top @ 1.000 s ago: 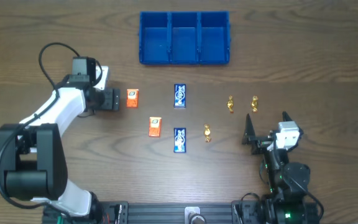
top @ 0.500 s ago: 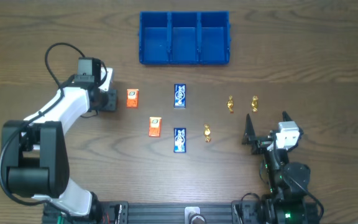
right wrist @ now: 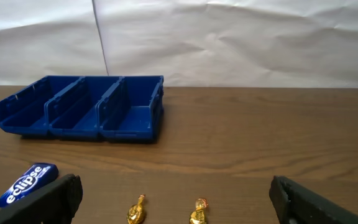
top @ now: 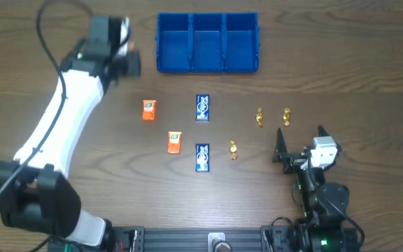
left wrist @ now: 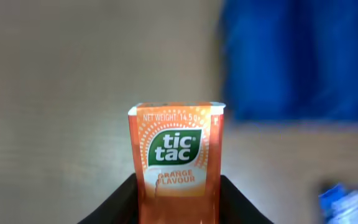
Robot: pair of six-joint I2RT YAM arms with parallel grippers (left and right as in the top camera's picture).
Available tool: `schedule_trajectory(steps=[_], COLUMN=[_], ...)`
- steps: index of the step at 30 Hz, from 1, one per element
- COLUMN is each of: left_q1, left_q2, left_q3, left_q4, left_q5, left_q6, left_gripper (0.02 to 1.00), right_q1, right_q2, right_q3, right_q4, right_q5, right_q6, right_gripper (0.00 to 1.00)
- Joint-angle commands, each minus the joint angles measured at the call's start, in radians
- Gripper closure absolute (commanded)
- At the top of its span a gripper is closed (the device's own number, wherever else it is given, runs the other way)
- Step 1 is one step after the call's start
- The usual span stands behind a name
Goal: Sort Candies Into Trays
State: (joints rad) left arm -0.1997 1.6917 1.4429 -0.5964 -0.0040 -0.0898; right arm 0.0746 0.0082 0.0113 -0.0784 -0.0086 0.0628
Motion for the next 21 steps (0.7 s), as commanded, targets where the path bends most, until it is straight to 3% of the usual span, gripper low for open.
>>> schedule_trajectory(steps=[1, 5, 11, 21], left_q1=[-0.147, -0.196, -0.193, -0.153], left_q2=[0.137, 0.359, 0.533, 0.560], left_q3=[0.371, 0.576, 0.606, 0.606], left_q4=[-0.085, -0.134, -0.129, -0.105], left_q5=[-0.146, -0.138, -0.106, -0.072], left_q6=[-0.116, -0.180, -0.211, -0.210], left_gripper=[0.700, 0.695, 0.687, 0.641], right_q1=[0.005, 0.005, 0.005, 0.005], right_q2=[-0.006, -0.006, -0.006, -0.006], right_q3=[-0.004, -0.003, -0.004, -0.003], right_q4=[-0.004, -0.004, -0.004, -0.004], right_q5=[-0.001, -0.001, -0.001, -0.001], right_q6=[-0.012, -0.012, -0.012, -0.012], right_gripper=[0.003, 0.003, 0.003, 0.003])
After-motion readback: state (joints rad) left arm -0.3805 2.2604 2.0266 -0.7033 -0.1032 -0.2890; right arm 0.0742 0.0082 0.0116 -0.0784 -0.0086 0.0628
